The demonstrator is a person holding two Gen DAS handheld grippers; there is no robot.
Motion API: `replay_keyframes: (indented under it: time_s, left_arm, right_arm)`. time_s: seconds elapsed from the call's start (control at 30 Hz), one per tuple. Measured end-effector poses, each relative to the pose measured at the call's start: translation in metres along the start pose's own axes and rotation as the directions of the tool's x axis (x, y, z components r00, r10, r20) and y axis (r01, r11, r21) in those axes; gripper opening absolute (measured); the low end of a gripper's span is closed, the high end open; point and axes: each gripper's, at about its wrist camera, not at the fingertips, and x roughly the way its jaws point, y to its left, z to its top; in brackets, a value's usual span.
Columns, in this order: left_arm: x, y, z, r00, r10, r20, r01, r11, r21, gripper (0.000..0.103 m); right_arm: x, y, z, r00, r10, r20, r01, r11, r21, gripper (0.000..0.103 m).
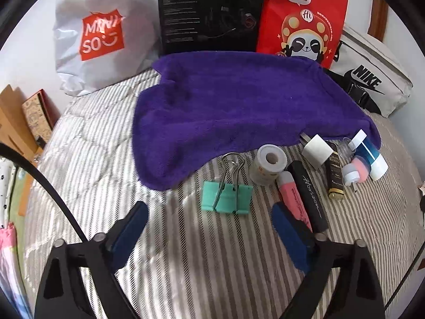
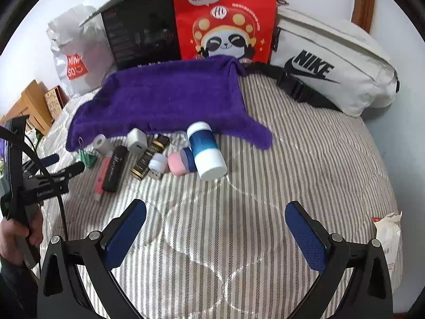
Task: Organize rigid objects
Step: 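Lower the left gripper onto the green binder clip and close, then lower the right gripper onto the blue-and-white bottle and close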
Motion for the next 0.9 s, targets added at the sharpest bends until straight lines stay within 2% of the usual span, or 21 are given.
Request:
replay_keyframes:
  time_s: [0.1,0.17,0.43,0.6,0.67,0.83,0.9]
  left_arm:
    - [0.010,0.002,-0.001,1.000,-0.024,0.004,0.024,1.000,-0.005,0.084]
    - [0.015,0.003,-0.002,0.999,-0.033,0.003,0.033,0.999,-0.006,0.074]
    - [0.021,-0.008,0.000,0.999,-0.017,0.031,0.015,0.998,0.056,0.073]
    - [0.020,-0.009,0.002,0.999,-0.030,0.045,0.028,0.998,0.056,0.055]
    - [0.019,-0.008,0.002,0.998,-0.033,0.050,0.030,0.998,0.054,0.039]
    - [0.014,-0.008,-0.003,0.999,-0.032,0.044,0.028,0.997,0.070,0.039]
    - [0.013,-0.008,-0.005,0.998,-0.032,0.047,0.029,0.998,0.063,0.039]
  right_arm:
    - [0.010,-0.003,-0.004,1.000,-0.013,-0.018,0.013,1.000,0.001,0.103]
    - [0.017,-0.007,-0.007,0.999,-0.022,-0.035,0.023,1.000,0.005,0.103]
    - [0.034,-0.017,-0.014,0.998,-0.022,-0.065,0.023,0.999,0.024,0.103]
    - [0.040,-0.019,-0.014,0.998,-0.011,-0.065,0.012,1.000,0.022,0.103]
    - [0.042,-0.019,-0.011,0.998,-0.003,-0.060,0.004,1.000,0.015,0.102]
    - [0.048,-0.014,0.002,0.999,0.023,-0.029,-0.023,1.000,-0.007,0.101]
    - [0.053,-0.013,0.009,0.999,0.048,-0.016,-0.048,0.999,-0.003,0.096]
